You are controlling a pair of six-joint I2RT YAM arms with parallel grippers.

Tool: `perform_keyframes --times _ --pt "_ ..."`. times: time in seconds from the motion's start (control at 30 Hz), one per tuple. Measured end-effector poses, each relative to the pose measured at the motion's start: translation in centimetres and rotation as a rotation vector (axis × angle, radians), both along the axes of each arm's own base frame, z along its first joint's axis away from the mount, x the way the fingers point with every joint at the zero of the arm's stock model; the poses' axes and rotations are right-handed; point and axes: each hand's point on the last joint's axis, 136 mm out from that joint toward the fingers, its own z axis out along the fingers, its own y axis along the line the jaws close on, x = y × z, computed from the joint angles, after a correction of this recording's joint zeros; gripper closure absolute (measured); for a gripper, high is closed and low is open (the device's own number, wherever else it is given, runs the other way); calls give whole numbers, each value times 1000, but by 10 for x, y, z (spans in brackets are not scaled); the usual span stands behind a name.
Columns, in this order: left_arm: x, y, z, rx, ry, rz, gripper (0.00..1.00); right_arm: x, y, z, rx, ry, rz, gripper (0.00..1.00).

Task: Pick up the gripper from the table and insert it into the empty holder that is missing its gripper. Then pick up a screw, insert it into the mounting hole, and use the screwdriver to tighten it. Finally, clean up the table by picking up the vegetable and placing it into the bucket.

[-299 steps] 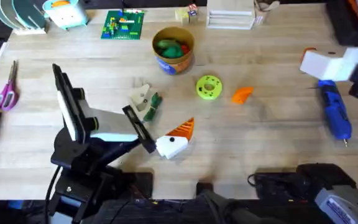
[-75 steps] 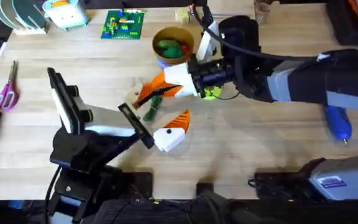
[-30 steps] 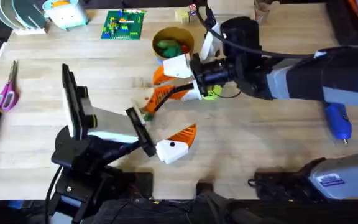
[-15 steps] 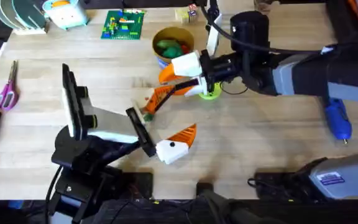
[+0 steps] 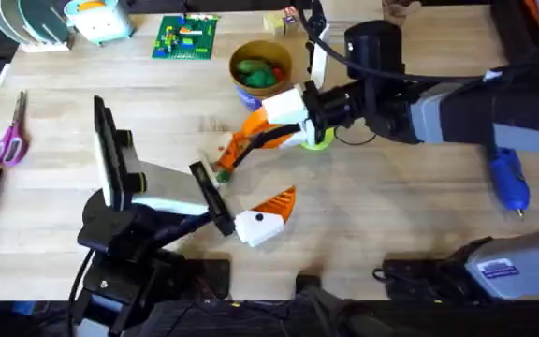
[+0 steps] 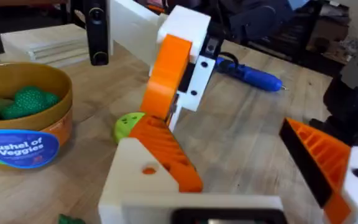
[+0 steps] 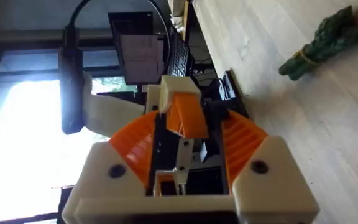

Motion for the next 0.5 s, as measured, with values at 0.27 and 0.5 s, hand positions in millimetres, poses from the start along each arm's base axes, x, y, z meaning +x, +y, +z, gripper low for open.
perform_keyframes --times 0.27,0.5 --pt "0 0 0 1 -1 1 8 -1 0 1 5 -7 7 840" --pt "0 0 0 7 -15 1 8 0 0 -1 -3 1 -2 987"
